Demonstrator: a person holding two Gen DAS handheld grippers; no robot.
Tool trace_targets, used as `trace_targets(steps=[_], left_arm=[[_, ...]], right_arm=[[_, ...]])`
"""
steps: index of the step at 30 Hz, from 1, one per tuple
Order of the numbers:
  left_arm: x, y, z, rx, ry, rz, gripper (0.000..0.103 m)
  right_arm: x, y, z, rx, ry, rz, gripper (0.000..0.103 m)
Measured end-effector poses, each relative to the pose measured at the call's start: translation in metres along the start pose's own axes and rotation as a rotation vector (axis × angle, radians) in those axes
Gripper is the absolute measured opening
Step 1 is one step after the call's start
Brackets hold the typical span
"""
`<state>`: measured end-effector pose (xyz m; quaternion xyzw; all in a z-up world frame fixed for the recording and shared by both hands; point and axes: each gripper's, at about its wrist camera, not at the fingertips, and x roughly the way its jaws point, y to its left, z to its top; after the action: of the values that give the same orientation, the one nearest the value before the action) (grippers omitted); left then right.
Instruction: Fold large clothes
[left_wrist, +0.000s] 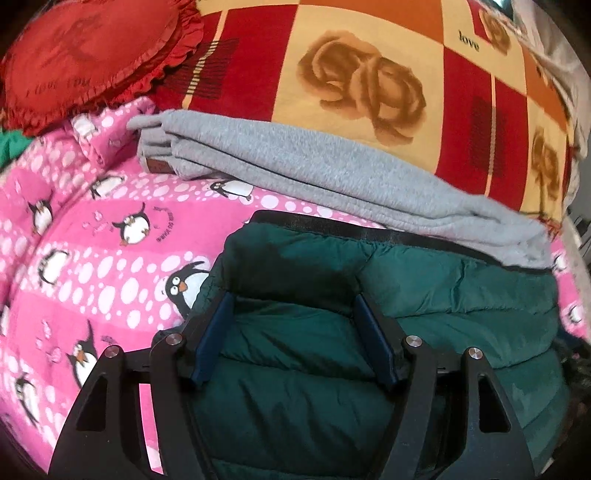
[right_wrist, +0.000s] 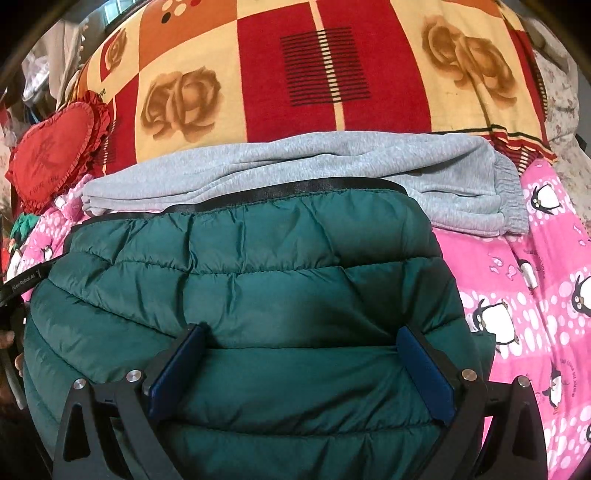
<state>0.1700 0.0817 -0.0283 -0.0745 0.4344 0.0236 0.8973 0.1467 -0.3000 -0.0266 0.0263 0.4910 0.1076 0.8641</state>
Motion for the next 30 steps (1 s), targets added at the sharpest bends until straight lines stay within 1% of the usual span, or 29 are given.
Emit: trace_targets(steps=[5, 6, 8, 10, 11, 13, 15, 16, 17, 18, 19, 20, 21, 22, 24, 26, 27, 28, 30], left_arm=[[-0.004, -0.003, 0.004, 0.021, 0.017, 0.032, 0.069], [-0.008, -0.003, 0.004, 0.025, 0.017, 0.038, 0.069], [-0.025, -0.005, 0.004, 0.023, -0.015, 0.039, 0.069], [-0.041, -0.007, 0.002, 0.012, -0.028, -0.008, 0.069], [-0.054, -0.010, -0.003, 0.024, -0.039, -0.046, 0.069], [-0.072, -0.020, -0.016, 0.064, -0.055, -0.089, 0.069], [-0.081, -0.033, -0.033, 0.124, -0.065, -0.075, 0.069], [-0.082, -0.038, -0.042, 0.146, -0.061, -0.059, 0.069], [-0.076, -0.043, -0.053, 0.172, -0.040, -0.038, 0.069], [-0.071, -0.045, -0.058, 0.187, -0.026, -0.015, 0.073], [-0.066, -0.048, -0.061, 0.206, -0.021, 0.022, 0.082], [-0.064, -0.050, -0.062, 0.217, -0.025, 0.040, 0.084], [-0.062, -0.050, -0.060, 0.215, -0.020, 0.042, 0.085], [-0.061, -0.047, -0.057, 0.191, -0.008, 0.029, 0.086], [-0.064, -0.042, -0.057, 0.163, 0.002, 0.012, 0.086], [-0.076, -0.041, -0.064, 0.166, -0.017, 0.022, 0.086], [-0.086, -0.042, -0.071, 0.169, -0.030, 0.023, 0.086], [-0.097, -0.043, -0.081, 0.168, -0.039, 0.014, 0.086], [-0.117, -0.045, -0.100, 0.156, -0.044, -0.016, 0.086]], right_arm=[[-0.006, 0.001, 0.001, -0.003, 0.002, 0.004, 0.103], [-0.010, 0.001, 0.001, 0.002, -0.011, 0.010, 0.102], [-0.026, 0.002, -0.001, 0.025, -0.052, 0.050, 0.102], [-0.042, 0.006, -0.007, 0.037, -0.081, 0.098, 0.102], [-0.047, 0.007, -0.009, 0.035, -0.092, 0.112, 0.102], [-0.064, 0.015, -0.021, 0.001, -0.127, 0.139, 0.102], [-0.068, 0.024, -0.031, -0.035, -0.129, 0.120, 0.102], [-0.064, 0.026, -0.036, -0.039, -0.107, 0.099, 0.102], [-0.058, 0.026, -0.039, -0.038, -0.077, 0.084, 0.103], [-0.046, 0.026, -0.045, -0.038, -0.024, 0.067, 0.103], [-0.043, 0.027, -0.047, -0.042, -0.020, 0.064, 0.103], [-0.042, 0.026, -0.046, -0.047, -0.026, 0.062, 0.103], [-0.043, 0.027, -0.045, -0.049, -0.025, 0.061, 0.103], [-0.046, 0.027, -0.045, -0.040, -0.031, 0.062, 0.103], [-0.060, 0.028, -0.053, -0.011, -0.076, 0.070, 0.103], [-0.081, 0.033, -0.066, 0.003, -0.137, 0.079, 0.103], [-0.098, 0.040, -0.080, 0.003, -0.182, 0.088, 0.102], [-0.106, 0.043, -0.087, 0.005, -0.201, 0.093, 0.102], [-0.130, 0.056, -0.111, 0.027, -0.245, 0.100, 0.102]])
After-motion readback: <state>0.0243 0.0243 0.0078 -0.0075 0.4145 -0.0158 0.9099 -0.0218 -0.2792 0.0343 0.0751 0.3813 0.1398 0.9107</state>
